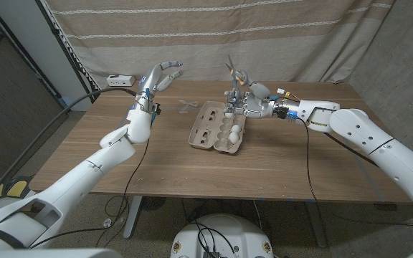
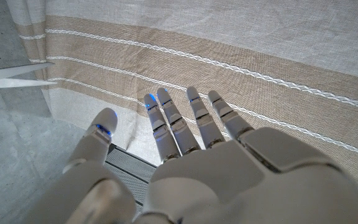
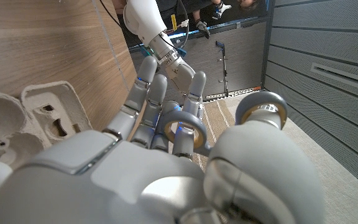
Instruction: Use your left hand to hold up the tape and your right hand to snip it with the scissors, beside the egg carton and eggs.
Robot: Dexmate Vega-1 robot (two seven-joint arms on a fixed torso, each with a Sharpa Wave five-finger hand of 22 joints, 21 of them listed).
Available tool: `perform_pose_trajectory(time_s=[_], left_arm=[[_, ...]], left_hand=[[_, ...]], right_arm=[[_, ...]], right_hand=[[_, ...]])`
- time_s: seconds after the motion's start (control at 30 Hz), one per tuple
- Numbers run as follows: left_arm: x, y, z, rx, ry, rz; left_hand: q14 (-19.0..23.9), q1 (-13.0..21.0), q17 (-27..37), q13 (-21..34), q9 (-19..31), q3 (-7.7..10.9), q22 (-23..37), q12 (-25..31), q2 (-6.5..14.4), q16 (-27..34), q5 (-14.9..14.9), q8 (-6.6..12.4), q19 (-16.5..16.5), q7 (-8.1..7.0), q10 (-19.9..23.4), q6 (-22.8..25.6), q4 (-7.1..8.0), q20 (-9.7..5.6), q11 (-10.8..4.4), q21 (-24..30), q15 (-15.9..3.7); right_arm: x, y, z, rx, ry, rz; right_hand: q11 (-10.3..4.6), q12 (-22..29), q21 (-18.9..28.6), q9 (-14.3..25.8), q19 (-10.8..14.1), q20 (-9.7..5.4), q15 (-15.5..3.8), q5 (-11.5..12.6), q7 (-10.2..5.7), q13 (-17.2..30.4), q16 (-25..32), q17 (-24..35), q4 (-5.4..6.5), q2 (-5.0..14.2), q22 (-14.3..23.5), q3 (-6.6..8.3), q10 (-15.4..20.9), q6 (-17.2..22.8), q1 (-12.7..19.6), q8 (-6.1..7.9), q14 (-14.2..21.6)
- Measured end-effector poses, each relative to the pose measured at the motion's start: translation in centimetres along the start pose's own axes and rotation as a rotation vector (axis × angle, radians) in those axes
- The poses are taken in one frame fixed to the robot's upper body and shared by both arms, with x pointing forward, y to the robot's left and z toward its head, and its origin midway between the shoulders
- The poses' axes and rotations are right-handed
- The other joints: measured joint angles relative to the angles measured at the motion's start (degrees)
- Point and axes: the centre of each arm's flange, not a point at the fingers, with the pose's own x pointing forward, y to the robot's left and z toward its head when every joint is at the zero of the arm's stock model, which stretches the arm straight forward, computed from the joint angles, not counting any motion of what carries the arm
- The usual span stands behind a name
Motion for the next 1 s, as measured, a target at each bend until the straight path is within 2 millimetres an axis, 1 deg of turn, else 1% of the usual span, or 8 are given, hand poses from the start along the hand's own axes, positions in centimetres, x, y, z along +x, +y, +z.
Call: perform_pose_trajectory(time_s=[0.17, 0.27, 0.43, 0.57, 0.63, 0.77, 0.9, 1.0], left_arm=[[0.1, -0.3, -0.2, 0.021, -0.005, -0.034], [0.0, -0.3, -0.3, 0.026, -0.007, -0.037], [0.0, -0.4, -0.7, 0.035, 0.011, -0.063], [-0.1, -0.4, -1.0, 0.035, 0.024, -0.074], [-0.1, -0.3, -1.2, 0.034, 0.032, -0.082], [-0.1, -0.4, -1.4, 0.030, 0.042, -0.091], [0.0, -0.4, -1.8, 0.033, 0.056, -0.104], [0.0, -0.5, -1.9, 0.034, 0.061, -0.115]], left_hand=[[-1.14, 0.66, -0.44, 0.00, 0.04, 0.24, -0.13, -0.21, -0.15, 0.00, 0.00, -0.05, -0.01, -0.35, -0.98, -2.22, -0.24, 0.01, 0.08, 0.00, 0.05], [-1.44, 0.94, -0.53, -0.25, 0.04, 0.24, -0.13, -0.21, -0.29, 0.00, 0.00, -0.05, -0.01, -0.47, -1.46, -2.92, -0.24, 0.01, 0.01, 0.00, 0.00], [-1.75, 0.94, -0.53, -0.26, 0.04, 0.24, -0.13, -0.21, -0.29, 0.00, 0.00, -0.05, -0.32, -0.40, -1.95, -3.00, -0.24, 0.32, 0.10, 0.00, 0.30], [-2.26, 1.24, -0.79, -0.26, 0.04, 0.43, -0.13, -0.43, -0.59, 0.00, 0.00, -0.04, -0.32, -0.39, -2.73, -4.07, -0.43, 0.32, 0.15, 0.00, 0.22], [-2.77, 2.10, -0.99, -0.26, 0.04, 0.65, -0.13, -0.43, -0.32, 0.01, 0.00, -0.04, -0.32, -0.34, -3.20, -4.84, -0.60, 0.32, -0.07, 0.00, 0.10], [-2.77, 5.28, -1.53, -0.26, 0.03, 2.81, -0.12, -0.43, 1.65, 0.01, 0.88, 0.37, -0.31, -0.67, -3.39, -5.33, -0.36, 0.32, 0.09, 0.00, 0.10], [-3.38, 6.12, -1.59, -0.26, 0.03, 3.17, -0.12, -0.19, 1.59, 0.01, 0.88, 0.46, -0.31, -0.64, -3.88, -5.88, -0.48, 0.32, -0.02, 0.00, 0.10], [-3.59, 6.87, -1.79, -0.26, 0.03, 3.17, -0.12, -0.19, 0.80, 0.01, 0.88, 0.46, -0.31, -0.59, -4.53, -6.09, -0.48, 0.32, 0.01, 0.00, 0.30]], right_arm=[[-0.1, -0.1, 0.0, -0.002, 0.002, -0.002], [-0.1, -0.1, 0.0, -0.003, 0.002, -0.002], [-0.2, -0.2, 0.0, -0.005, 0.004, -0.006], [-0.3, -0.3, 0.0, -0.007, 0.005, -0.008], [-0.4, -0.3, 0.1, -0.009, 0.005, -0.010], [-0.5, -0.3, 0.2, -0.011, 0.005, -0.013], [-0.6, -0.3, 0.1, -0.012, 0.006, -0.015], [-0.6, -0.2, 0.1, -0.013, 0.006, -0.015]], right_hand=[[0.00, -0.01, 0.00, -0.46, 0.00, 0.00, 0.00, 0.37, 0.00, -0.02, 0.44, -0.26, -0.14, 0.38, -0.32, 0.14, 0.00, 0.00, 0.38, -0.22, 0.00], [0.00, -0.01, 0.00, -0.72, 0.00, 0.00, 0.00, 0.37, 0.00, -0.02, 0.44, -0.26, -0.14, 0.38, -0.49, 0.14, 0.00, 0.00, 0.38, -0.66, 0.00], [0.00, -0.05, 0.00, -1.02, 0.00, 0.00, 0.00, 0.38, 0.00, 0.01, 0.44, -0.26, -0.14, 0.60, -0.62, 0.14, 0.00, 0.00, 0.60, -0.66, 0.00], [0.01, -0.06, 0.00, -1.29, 0.00, 0.00, 0.00, 0.38, 0.01, 0.03, 0.88, -0.53, -0.31, 0.91, -0.85, 0.31, 0.00, 0.00, 0.92, -1.10, 0.00], [0.00, -0.06, 0.00, -1.33, 0.00, 0.00, 0.00, 0.38, 0.01, 0.03, 0.89, -0.66, -0.38, 0.91, -1.08, 0.38, 0.00, 0.00, 0.91, -1.10, 0.00], [0.01, -0.08, 0.00, -1.60, 0.00, 0.00, 0.00, 0.38, 0.01, 0.03, 0.88, -0.97, -0.38, 1.21, -1.21, 0.38, -0.01, 0.00, 1.21, -1.53, 0.00], [0.01, -0.10, 0.00, -1.87, 0.00, 0.00, 0.00, 0.38, 0.32, 0.03, 0.88, -1.08, -0.48, 1.23, -1.39, 0.48, -0.01, 0.31, 1.23, -1.55, 0.01], [0.01, -0.10, 0.00, -2.12, 0.00, 0.00, 0.00, 0.38, 0.33, 0.02, 0.88, -1.32, -0.61, 1.50, -1.64, 0.61, -0.01, 0.31, 1.51, -1.62, 0.01]])
